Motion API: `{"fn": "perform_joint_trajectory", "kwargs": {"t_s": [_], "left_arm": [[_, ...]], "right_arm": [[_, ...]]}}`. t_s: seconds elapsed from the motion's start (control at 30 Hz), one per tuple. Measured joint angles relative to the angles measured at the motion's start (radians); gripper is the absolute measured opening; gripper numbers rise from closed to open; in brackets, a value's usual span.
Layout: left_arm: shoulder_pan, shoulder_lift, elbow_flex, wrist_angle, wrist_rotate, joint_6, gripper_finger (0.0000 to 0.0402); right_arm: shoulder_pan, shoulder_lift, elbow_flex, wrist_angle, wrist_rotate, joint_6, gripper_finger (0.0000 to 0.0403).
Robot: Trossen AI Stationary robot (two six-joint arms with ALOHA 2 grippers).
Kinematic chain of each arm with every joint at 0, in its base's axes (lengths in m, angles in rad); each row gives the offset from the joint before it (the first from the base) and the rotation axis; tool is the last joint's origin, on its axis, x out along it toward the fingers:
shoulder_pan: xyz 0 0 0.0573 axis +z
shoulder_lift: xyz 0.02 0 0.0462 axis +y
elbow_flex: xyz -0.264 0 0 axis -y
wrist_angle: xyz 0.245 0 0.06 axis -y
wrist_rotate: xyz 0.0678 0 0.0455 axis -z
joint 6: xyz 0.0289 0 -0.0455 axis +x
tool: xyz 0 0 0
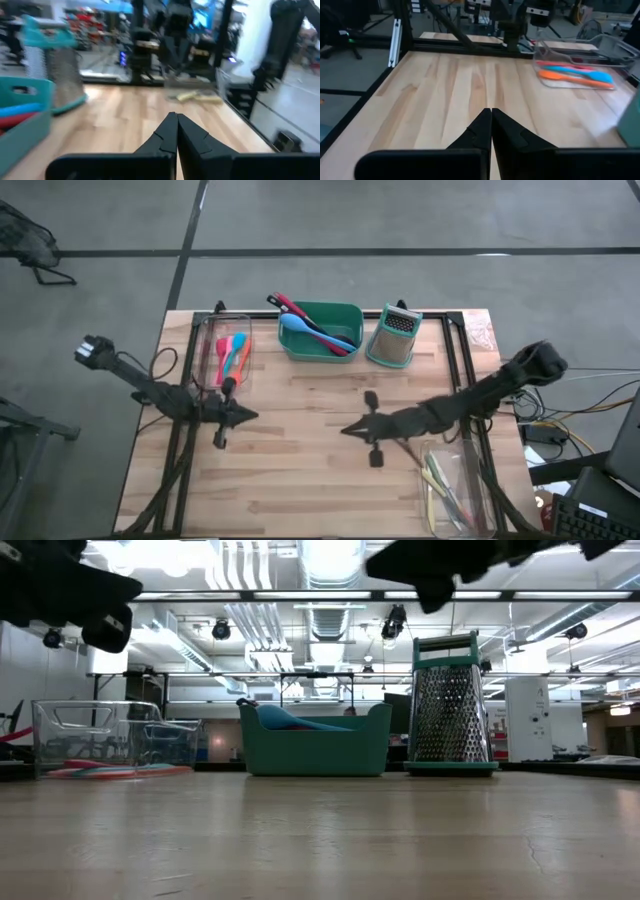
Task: Pick & Place Kitchen Items
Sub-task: Return to home position
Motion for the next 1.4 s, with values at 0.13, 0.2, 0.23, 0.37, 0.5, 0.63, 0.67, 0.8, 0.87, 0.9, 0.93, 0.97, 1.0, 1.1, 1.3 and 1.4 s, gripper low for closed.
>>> {"fn": "perform_joint_trajectory", "kwargs": {"t_s": [0.13, 0.2, 0.23, 0.37, 0.5, 0.63, 0.67, 0.8, 0.87, 0.9, 0.93, 0.97, 1.0, 1.1, 1.3, 1.4], "left_arm": [[0.103, -0.079, -0.008, -0.033, 0.009, 0.019, 0.0004], [0.179, -0.107, 0.002, -0.08, 0.046, 0.018, 0.0003], [0.22, -0.12, 0.01, -0.111, 0.086, 0.012, 0.0003], [0.408, -0.17, 0.029, -0.219, 0.234, -0.034, 0.0002], [0.584, -0.221, 0.012, -0.23, 0.435, -0.08, 0.0003], [0.684, -0.286, -0.015, -0.251, 0.547, -0.121, 0.0005], [0.694, -0.303, -0.022, -0.251, 0.547, -0.125, 0.0005], [0.688, -0.361, -0.027, -0.306, 0.551, -0.114, 0.0002], [0.688, -0.39, -0.027, -0.377, 0.543, -0.109, 0.0003], [0.688, -0.404, -0.027, -0.405, 0.534, -0.108, 0.0003], [0.688, -0.419, -0.027, -0.43, 0.522, -0.103, 0.0003], [0.688, -0.435, -0.027, -0.45, 0.513, -0.096, 0.0003], [0.688, -0.45, -0.027, -0.461, 0.502, -0.09, 0.0002], [0.687, -0.471, -0.027, -0.471, 0.491, -0.081, 0.0002], [0.687, -0.471, 0.028, -0.534, 0.489, -0.047, 0.0004], [0.687, -0.471, 0.043, -0.536, 0.486, -0.036, 0.0004]], "right_arm": [[-0.026, -0.122, -0.099, 0.004, -0.023, -0.001, 0.0008], [-0.046, -0.178, -0.14, 0.007, -0.047, -0.008, 0.0008], [-0.055, -0.205, -0.159, 0.01, -0.057, -0.011, 0.0008], [-0.073, -0.311, -0.232, 0.011, -0.075, -0.017, 0.0008], [-0.076, -0.417, -0.336, 0.066, -0.074, -0.019, 0.0008], [-0.075, -0.535, -0.474, 0.176, -0.074, -0.017, 0.0008], [-0.076, -0.566, -0.506, 0.193, -0.068, -0.015, 0.0008], [-0.076, -0.69, -0.606, 0.2, -0.052, -0.009, 0.0008], [-0.075, -0.749, -0.648, 0.199, -0.052, 0.001, 0.0008], [-0.076, -0.778, -0.667, 0.199, -0.051, 0.007, 0.0008], [-0.076, -0.807, -0.684, 0.199, -0.051, 0.008, 0.0008], [-0.076, -0.835, -0.701, 0.199, -0.051, 0.008, 0.0008], [-0.076, -0.863, -0.716, 0.199, -0.051, 0.007, 0.0008], [-0.075, -0.943, -0.748, 0.176, -0.05, 0.007, 0.0008], [-0.075, -1.088, -0.748, 0.028, -0.049, 0.005, 0.0008], [-0.075, -1.17, -0.748, -0.046, -0.023, -0.012, 0.0008]]}}
